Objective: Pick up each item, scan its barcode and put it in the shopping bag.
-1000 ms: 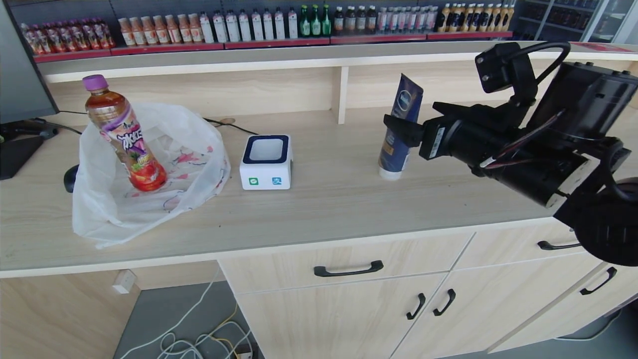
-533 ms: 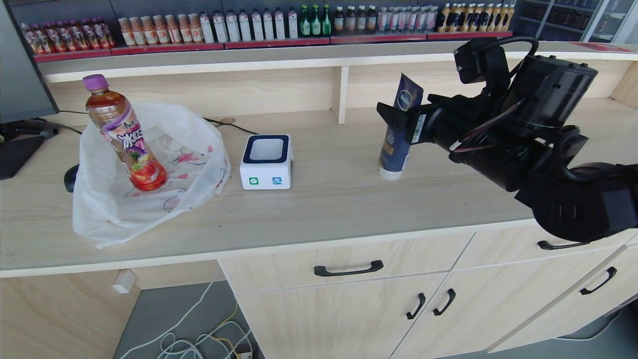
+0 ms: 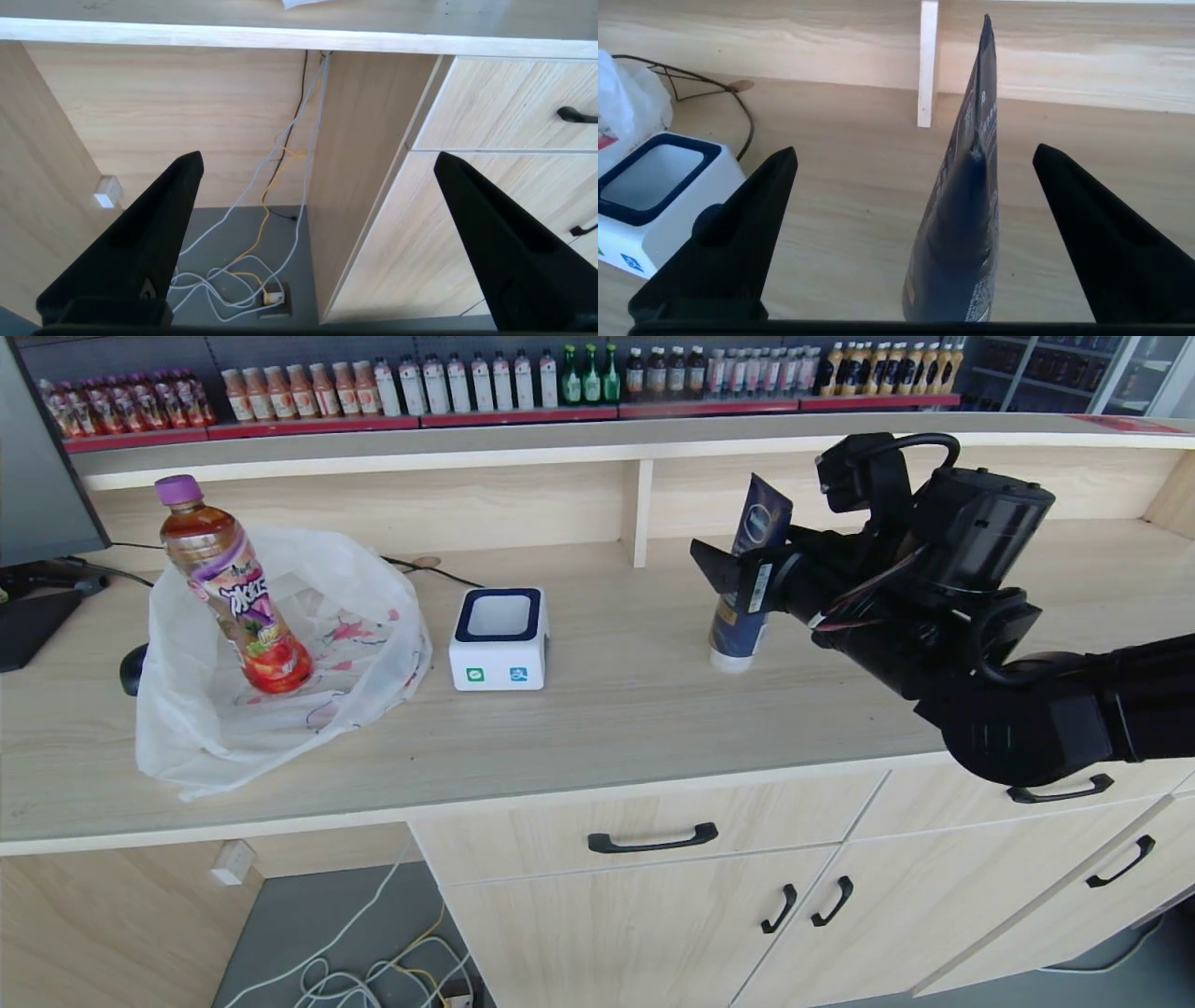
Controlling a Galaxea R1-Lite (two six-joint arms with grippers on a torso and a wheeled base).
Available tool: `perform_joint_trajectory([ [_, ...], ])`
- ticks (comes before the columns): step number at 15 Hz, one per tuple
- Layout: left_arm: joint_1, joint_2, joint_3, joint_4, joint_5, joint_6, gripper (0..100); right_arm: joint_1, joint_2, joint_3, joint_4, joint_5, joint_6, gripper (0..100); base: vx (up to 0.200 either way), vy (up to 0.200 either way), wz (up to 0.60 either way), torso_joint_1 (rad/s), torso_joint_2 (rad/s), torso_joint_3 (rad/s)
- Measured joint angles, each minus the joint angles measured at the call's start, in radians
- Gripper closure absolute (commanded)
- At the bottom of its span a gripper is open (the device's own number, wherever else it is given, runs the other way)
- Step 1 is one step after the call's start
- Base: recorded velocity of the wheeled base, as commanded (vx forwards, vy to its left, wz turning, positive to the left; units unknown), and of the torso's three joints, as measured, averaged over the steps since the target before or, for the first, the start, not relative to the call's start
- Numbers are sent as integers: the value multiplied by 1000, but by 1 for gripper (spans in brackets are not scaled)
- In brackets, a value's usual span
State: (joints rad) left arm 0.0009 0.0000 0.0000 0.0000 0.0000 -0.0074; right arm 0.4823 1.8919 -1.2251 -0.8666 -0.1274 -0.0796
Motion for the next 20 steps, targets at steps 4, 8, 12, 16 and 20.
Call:
perform_joint_trajectory([
  [4, 0, 0, 0, 0, 0, 0, 0, -31, 44, -4, -43, 0, 0, 0, 0, 0, 0, 0, 0, 0],
  [8, 0, 0, 0, 0, 0, 0, 0, -47, 66, -4, -56, 1, 2, 0, 0, 0, 0, 0, 0, 0],
  [12, 0, 0, 0, 0, 0, 0, 0, -49, 99, -4, -97, 0, 1, 0, 0, 0, 0, 0, 0, 0],
  [16, 0, 0, 0, 0, 0, 0, 0, -49, 119, -3, -99, 0, 1, 0, 0, 0, 0, 0, 0, 0],
  [20, 0, 0, 0, 0, 0, 0, 0, -53, 135, -3, -111, 0, 2, 0, 0, 0, 0, 0, 0, 0],
])
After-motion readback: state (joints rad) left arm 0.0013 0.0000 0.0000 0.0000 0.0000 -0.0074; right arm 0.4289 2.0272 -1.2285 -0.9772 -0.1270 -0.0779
